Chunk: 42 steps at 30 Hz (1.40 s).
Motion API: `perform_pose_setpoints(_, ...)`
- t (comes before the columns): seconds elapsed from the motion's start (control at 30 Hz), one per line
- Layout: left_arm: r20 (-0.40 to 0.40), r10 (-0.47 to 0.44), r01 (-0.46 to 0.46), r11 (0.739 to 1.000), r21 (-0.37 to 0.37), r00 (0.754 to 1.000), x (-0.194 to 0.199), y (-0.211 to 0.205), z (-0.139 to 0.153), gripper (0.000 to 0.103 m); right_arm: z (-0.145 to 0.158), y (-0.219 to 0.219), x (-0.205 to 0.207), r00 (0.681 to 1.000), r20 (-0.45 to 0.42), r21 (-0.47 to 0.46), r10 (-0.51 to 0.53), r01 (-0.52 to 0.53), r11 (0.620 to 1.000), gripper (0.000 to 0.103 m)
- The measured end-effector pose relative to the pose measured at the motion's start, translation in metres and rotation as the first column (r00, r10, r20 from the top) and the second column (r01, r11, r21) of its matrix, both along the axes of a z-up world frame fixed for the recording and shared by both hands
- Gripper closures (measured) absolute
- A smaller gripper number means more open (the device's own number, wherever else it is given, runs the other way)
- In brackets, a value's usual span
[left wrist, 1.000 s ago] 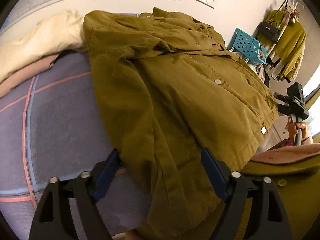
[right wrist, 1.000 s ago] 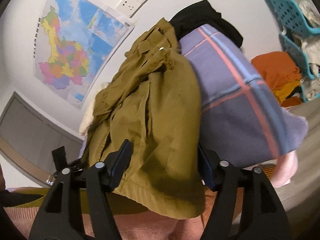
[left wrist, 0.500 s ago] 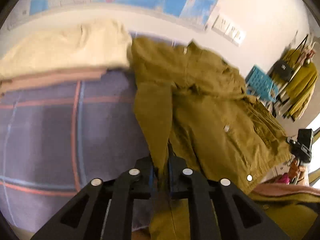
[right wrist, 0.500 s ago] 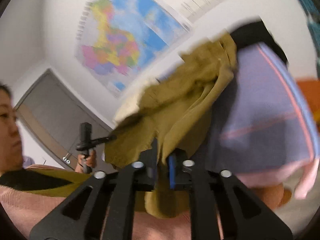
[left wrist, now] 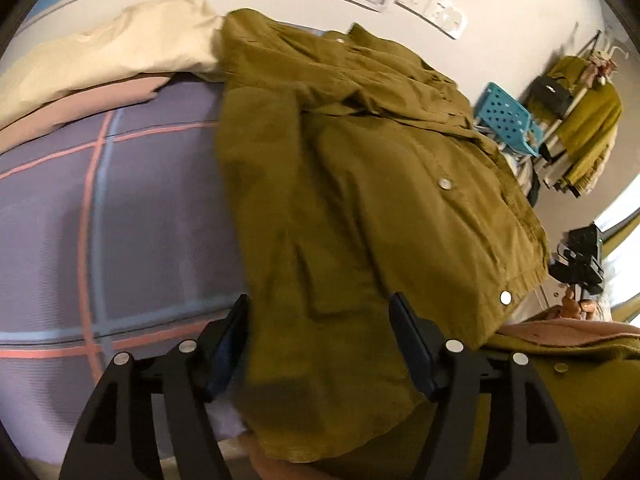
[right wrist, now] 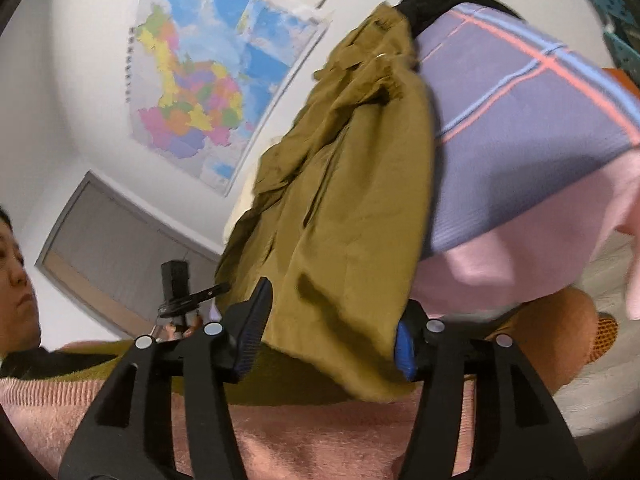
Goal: Fold large clothes
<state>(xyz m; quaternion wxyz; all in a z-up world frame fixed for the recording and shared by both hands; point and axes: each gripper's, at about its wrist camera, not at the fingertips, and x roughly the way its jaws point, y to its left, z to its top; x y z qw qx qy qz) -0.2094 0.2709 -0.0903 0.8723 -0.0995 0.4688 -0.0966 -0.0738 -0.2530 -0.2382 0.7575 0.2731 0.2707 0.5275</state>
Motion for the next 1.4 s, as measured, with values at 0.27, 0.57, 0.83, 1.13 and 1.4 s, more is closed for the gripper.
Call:
perform_pose_setpoints(0.27,0.07,0.109,-0.096,0.982,-0.161,0.992,-0.004,0.011,0.029,0.096,0.056,-0.003,-0.034,0.985,0.172,0.084,-0.002,-0.013,0.996,0.097)
perform_pose_setpoints(0.57,0.208,0.168,-0.129,0.973,-0.19,0.963,-0.028,0.025,0.083,0.098,0.114,0.011,-0.073,0.935,0.354,0.148,0.009,-0.066,0.987,0.099)
perform_pose_setpoints(0.83,0.162,0.229,-0.185,0.951,-0.248,0.96,-0.012,0.049,0.083,0.098,0.127,-0.004,-0.058,0.946,0.319,0.248,-0.063,-0.019,0.969,0.099)
perform_pose_setpoints(1.13,0.117,0.248,-0.212,0.943,-0.257,0.962,0.047,0.081,0.112,0.097,0.166,-0.013,0.011,0.964,0.233,0.328,-0.126,0.044,0.944,0.099)
perform_pose_setpoints(1.4,0.078,0.249,-0.225,0.946,-0.232,0.965,0.107,0.094,0.13,0.096,0.209,0.003,0.076,0.967,0.202,0.285,-0.153,0.091,0.954,0.099)
